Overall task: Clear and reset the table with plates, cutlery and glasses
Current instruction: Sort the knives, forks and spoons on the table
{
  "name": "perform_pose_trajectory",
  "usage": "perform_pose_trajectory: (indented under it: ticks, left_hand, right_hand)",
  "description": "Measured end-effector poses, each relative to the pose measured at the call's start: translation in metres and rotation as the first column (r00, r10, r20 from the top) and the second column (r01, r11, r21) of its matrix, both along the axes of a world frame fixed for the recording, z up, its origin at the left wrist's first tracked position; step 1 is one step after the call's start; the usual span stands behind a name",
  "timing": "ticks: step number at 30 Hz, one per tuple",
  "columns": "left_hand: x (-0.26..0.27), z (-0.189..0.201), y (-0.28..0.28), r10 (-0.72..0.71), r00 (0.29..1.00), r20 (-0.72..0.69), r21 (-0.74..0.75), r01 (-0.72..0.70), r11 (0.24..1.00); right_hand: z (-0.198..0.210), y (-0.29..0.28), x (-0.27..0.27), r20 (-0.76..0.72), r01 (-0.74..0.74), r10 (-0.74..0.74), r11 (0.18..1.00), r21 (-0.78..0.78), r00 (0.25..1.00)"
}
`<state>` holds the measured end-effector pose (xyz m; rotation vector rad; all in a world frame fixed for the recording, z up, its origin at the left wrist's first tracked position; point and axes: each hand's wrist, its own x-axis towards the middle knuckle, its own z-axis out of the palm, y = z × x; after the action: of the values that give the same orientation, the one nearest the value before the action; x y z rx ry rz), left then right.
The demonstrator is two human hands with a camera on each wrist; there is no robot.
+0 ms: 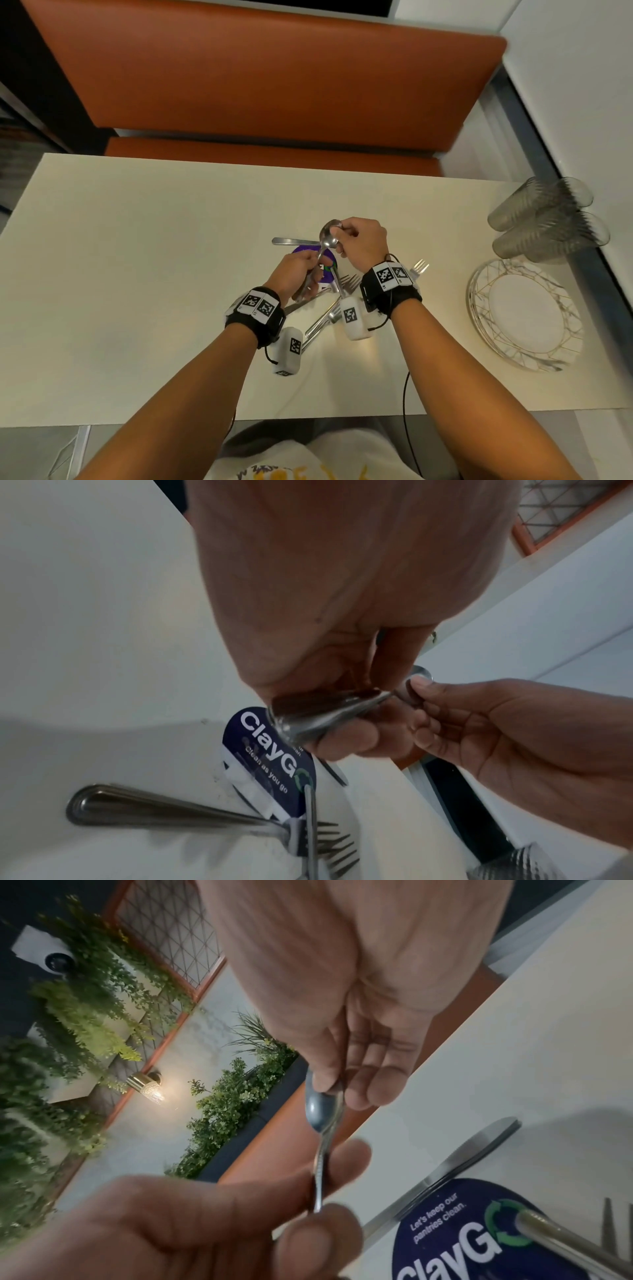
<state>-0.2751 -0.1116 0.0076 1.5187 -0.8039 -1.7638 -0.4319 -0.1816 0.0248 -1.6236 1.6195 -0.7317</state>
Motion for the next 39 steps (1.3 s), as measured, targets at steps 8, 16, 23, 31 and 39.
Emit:
perform_pose_trajectory:
  ticks: [8,16,23,31,39]
  left_hand:
    - [-0.01,-0.031,0.001,-0.03,0.983,0.182,0.039,0.024,0.999]
    - [-0.014,-0.049,0.014,-0.12,0.935,0.334,0.027,0.117,0.993]
    - [-0.017,-0.049,0.021,-0.126,0.939,0.321,0.019,0.127,0.992]
    - [-0.02,-0.027,0.012,-0.105,0.921,0.375,-0.078,0.145,0.986]
    - [-0.02,0.015,-0.025,-0.032,0.826,0.563,-0.3,0.24,0.923]
  right_hand:
    - [-0.035,0.027,-0.042,-0.114,0.013,0.005,0.987,0.159,0.993]
    - [-0.07,0.096,-0.058,-0.388,-0.112,0.308,0.884,0.453,0.868]
    - [-0.077,0.125,-0.056,-0.368,-0.01,0.179,0.909,0.417,0.912]
    - [-0.059,0.119,-0.074,-0.373,0.126,-0.008,0.947,0.294,0.928]
    - [-0.008,0.078,-0.086,-0.341,-0.079,0.084,0.996,0.029,0.936]
